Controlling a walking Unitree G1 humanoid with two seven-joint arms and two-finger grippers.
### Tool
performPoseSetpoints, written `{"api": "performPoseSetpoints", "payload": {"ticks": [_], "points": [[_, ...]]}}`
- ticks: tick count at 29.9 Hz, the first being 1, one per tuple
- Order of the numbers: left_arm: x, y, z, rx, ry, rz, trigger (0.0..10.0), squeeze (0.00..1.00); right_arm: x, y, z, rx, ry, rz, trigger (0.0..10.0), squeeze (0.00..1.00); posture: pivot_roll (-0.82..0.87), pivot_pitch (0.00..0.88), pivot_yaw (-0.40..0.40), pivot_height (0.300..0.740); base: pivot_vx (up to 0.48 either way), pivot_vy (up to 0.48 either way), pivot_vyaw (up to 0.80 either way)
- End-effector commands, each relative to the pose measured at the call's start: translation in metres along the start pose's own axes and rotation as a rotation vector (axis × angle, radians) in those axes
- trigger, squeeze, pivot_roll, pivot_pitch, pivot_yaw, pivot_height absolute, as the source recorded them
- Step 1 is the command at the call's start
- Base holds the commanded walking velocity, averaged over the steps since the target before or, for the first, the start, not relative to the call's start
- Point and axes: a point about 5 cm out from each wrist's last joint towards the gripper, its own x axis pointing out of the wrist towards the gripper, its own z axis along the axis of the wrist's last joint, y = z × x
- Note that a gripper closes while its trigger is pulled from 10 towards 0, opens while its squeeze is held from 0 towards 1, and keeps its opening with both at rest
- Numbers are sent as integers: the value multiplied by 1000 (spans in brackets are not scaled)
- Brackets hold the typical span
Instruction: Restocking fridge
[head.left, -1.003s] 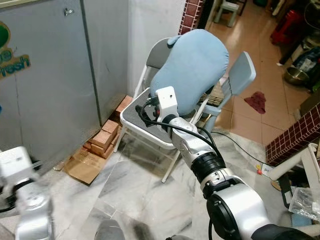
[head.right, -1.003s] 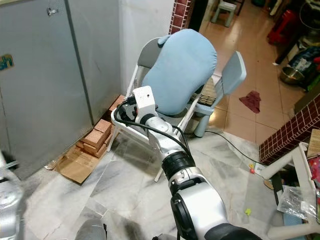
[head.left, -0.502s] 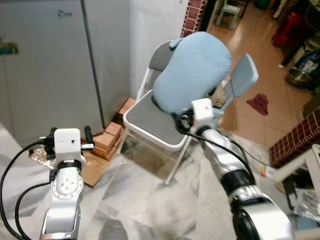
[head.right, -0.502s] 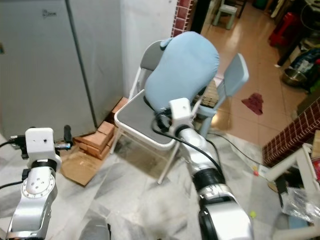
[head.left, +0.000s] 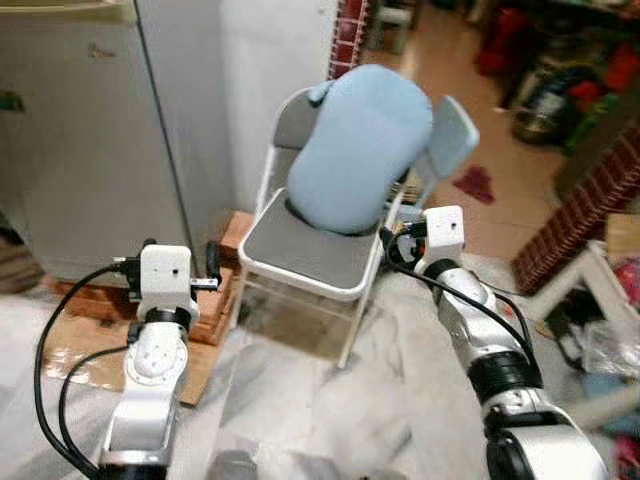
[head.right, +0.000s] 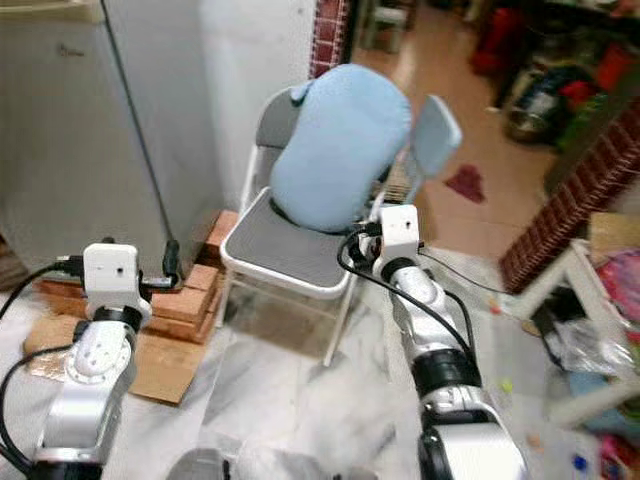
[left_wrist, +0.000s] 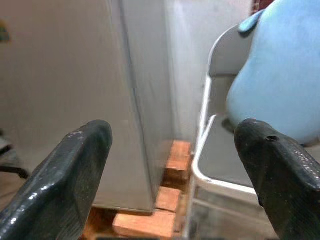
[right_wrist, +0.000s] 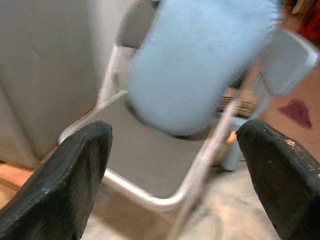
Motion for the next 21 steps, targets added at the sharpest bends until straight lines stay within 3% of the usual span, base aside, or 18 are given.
{"api": "performPoseSetpoints", "payload": {"ticks": [1,12,16,21], "points": [[3,-9,7,-19,-29,-41,10000,0,-1,-9,6,-18,-11,-20,10000,0,135,0,-90,740,0,480,-550],[9,-17,21,-48,-69,-93,10000,0,1,-7,10,-33,-6,-15,10000,0,131,0,-70,740,0,480,-777],[5,-34,22,-37,-67,-208,10000,0,0,-6,9,-14,-3,-31,10000,0,123,0,-63,740,0,480,-800],[-1,-42,20,-27,-46,-259,10000,0,-5,-7,10,4,-11,-43,10000,0,101,0,-53,740,0,478,-800]]}}
